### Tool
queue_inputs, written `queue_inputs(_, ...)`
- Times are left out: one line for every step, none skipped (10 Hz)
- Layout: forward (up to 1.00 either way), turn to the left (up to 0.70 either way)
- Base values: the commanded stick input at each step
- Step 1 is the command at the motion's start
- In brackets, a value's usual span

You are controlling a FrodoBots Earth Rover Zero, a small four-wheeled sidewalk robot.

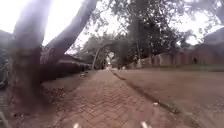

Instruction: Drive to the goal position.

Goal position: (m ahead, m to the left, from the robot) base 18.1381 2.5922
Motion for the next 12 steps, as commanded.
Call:
queue_inputs(0.70, 0.00)
queue_inputs(0.70, 0.00)
queue_inputs(0.70, 0.00)
queue_inputs(0.70, 0.00)
queue_inputs(0.70, 0.00)
queue_inputs(0.70, 0.00)
queue_inputs(0.70, 0.01)
queue_inputs(0.70, 0.09)
queue_inputs(0.70, 0.16)
queue_inputs(0.70, 0.19)
queue_inputs(0.70, 0.20)
queue_inputs(0.70, 0.35)
